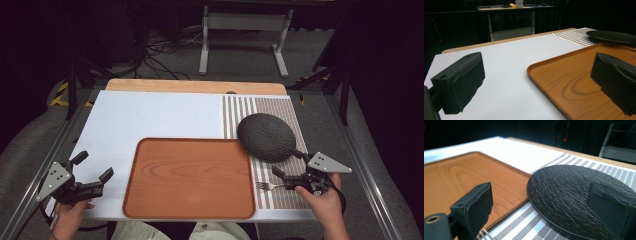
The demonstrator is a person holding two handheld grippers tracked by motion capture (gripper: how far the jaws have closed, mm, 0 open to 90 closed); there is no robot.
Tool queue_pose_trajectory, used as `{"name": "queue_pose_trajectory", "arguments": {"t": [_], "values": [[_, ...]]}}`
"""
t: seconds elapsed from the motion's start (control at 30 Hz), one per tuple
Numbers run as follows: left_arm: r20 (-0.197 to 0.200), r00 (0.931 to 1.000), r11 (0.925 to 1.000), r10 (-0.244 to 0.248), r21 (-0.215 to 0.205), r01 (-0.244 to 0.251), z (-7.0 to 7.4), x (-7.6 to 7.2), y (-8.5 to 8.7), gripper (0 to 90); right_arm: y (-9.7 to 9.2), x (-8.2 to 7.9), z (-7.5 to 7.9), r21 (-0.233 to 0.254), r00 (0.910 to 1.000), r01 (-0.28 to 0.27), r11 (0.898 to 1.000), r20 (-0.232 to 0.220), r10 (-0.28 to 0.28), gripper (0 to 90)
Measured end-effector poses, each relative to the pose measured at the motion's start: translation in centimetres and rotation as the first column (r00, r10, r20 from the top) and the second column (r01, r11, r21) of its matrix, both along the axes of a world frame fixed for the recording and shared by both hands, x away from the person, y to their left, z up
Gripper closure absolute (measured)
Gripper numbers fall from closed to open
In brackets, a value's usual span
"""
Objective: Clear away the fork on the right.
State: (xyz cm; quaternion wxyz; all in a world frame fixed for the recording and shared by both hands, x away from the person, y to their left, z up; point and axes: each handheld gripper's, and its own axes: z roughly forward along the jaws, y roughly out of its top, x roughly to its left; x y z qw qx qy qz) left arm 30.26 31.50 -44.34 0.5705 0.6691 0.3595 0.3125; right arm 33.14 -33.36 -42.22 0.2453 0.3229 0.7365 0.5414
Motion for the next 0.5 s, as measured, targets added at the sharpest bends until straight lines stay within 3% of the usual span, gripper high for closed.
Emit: {"name": "queue_pose_trajectory", "arguments": {"t": [0.17, 0.3, 0.4, 0.43, 0.5], "values": [[-0.004, 0.9999, 0.9999, -0.009, 0.009, 0.009, 0.0, 0.0, 0.0, 0.0, 0.7, 0.6, 1.5, -0.108, 0.9959, -0.076, 0.991, -0.058, 0.070, 8.5], [-0.005, 1.0000, 1.0000, -0.008, 0.000, 0.008, 0.0, 0.0, 0.0, 0.0, 1.1, 1.0, 2.6, -0.205, 0.9893, -0.125, 0.971, -0.100, 0.106, 12.1], [-0.006, 0.9999, 1.0000, -0.009, 0.001, 0.009, 0.0, 0.0, 0.1, 0.0, 1.3, 1.3, 3.2, -0.251, 0.9852, -0.145, 0.957, -0.126, 0.116, 12.2], [-0.006, 0.9999, 1.0000, -0.009, 0.001, 0.009, 0.0, 0.0, 0.1, 0.0, 1.3, 1.3, 3.2, -0.251, 0.9852, -0.145, 0.957, -0.126, 0.116, 12.2], [-0.006, 0.9999, 1.0000, -0.009, 0.001, 0.009, 0.0, 0.0, 0.0, 0.0, 1.4, 1.6, 3.7, -0.292, 0.9795, -0.171, 0.941, -0.154, 0.130, 12.2]]}}
